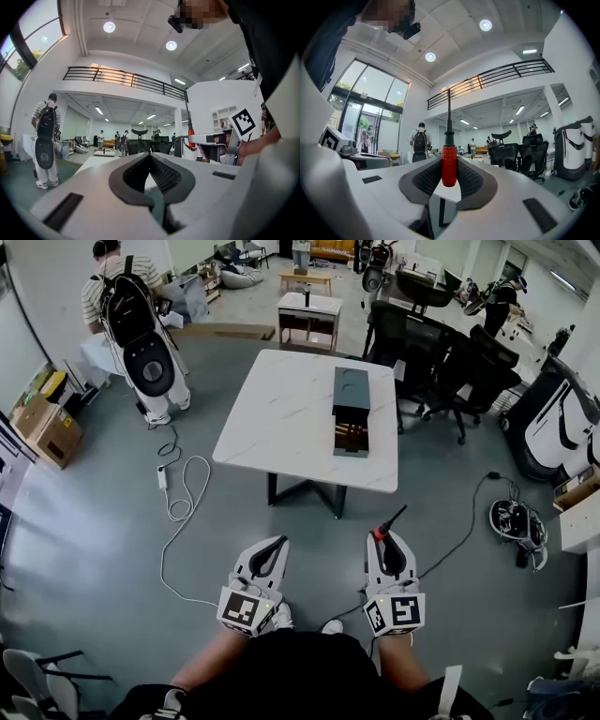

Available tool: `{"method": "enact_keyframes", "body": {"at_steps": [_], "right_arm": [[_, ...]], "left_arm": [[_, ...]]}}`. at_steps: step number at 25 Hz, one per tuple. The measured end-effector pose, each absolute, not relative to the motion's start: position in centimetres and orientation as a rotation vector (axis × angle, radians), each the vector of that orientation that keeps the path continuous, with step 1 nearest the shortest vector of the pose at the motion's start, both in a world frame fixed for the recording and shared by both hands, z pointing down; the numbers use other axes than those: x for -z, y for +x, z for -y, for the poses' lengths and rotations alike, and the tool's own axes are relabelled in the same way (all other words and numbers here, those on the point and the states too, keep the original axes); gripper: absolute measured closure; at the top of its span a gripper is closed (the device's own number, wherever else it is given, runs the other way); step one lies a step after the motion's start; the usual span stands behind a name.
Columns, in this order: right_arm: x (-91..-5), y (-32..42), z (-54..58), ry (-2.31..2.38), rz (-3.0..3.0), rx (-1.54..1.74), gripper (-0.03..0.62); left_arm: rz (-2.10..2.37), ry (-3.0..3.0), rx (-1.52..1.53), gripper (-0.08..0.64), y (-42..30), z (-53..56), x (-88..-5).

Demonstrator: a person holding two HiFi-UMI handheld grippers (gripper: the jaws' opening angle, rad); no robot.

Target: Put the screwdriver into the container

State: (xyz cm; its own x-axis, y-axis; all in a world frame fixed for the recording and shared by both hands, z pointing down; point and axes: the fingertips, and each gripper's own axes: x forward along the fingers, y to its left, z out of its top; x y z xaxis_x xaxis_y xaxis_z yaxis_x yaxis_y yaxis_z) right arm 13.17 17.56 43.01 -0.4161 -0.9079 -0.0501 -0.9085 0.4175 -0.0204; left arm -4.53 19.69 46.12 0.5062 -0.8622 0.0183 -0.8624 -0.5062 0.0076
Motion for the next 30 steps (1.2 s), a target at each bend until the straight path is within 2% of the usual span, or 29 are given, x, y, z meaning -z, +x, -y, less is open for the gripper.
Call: {"method": "enact_keyframes", "body": {"at_steps": [13,30], "right_arm": [[-43.7,10.2,-15.6,-1.785,-2.584,0.015,0.484],[-44.9,14.2,-5.0,-1.699,-2.636,0.057,0.483]], "left_arm": [[1.487,2.724,-0.037,0.554,-9.3,-17.5,-47.0],[1.507,2.736,-0.062,0.554,-3.7,-7.6,-46.7]]}}
